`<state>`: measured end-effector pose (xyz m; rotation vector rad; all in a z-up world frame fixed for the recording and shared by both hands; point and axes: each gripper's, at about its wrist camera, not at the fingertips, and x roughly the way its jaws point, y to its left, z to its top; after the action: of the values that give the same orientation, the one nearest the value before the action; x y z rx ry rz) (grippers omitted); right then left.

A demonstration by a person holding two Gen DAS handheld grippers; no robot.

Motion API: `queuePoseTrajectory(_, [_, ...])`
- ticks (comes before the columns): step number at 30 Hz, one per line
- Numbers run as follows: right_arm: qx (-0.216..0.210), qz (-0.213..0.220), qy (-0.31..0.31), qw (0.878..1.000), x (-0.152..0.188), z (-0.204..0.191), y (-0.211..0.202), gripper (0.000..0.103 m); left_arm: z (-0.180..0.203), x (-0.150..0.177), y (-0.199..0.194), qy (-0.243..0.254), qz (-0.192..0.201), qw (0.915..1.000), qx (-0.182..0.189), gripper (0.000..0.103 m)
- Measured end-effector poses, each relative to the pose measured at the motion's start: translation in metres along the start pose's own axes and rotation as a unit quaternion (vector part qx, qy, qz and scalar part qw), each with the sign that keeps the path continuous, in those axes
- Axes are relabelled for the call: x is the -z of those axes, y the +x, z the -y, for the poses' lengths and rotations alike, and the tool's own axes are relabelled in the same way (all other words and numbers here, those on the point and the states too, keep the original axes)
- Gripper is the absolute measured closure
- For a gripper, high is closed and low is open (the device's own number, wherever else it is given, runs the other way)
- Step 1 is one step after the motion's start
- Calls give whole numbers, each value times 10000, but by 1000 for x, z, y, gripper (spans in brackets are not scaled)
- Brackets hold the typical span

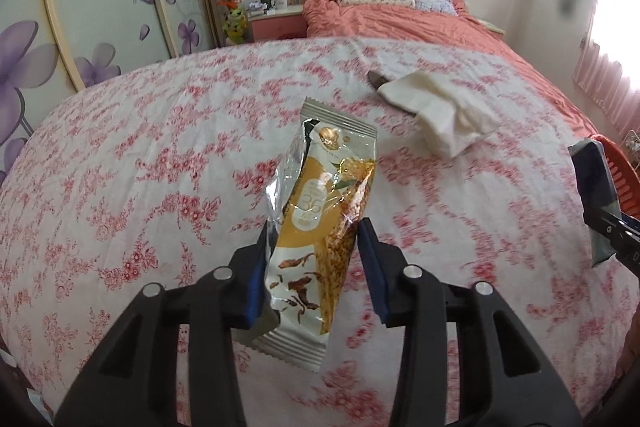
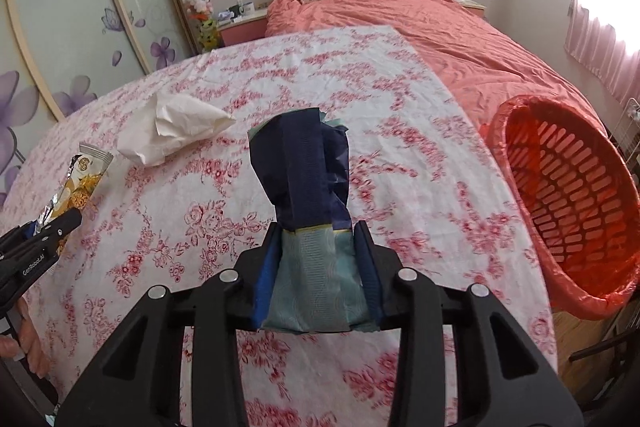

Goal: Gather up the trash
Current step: 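Carry the wrapper and cloth over the orange basket and release both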

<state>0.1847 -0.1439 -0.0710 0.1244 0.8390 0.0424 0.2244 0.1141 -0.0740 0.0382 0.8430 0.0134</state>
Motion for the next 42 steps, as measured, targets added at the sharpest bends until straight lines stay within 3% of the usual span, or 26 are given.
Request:
queuePoseTrajectory(7, [31, 306, 122, 9995, -9, 21, -29, 65, 28, -12, -32, 91, 236, 9992, 307, 62])
queuePoseTrajectory(16, [208, 721, 471, 9961, -17, 66, -66, 65, 97, -27, -66, 337, 476, 9935, 979, 62])
queuePoseTrajectory(27, [632, 1054, 1124, 9860, -24, 143, -88, 65, 203, -43, -82, 820, 547, 9728, 2097, 62])
queuePoseTrajectory(42, [705, 1009, 1881, 9744, -22, 234, -68, 65, 346, -46, -49, 1507, 330, 9456, 2865, 61])
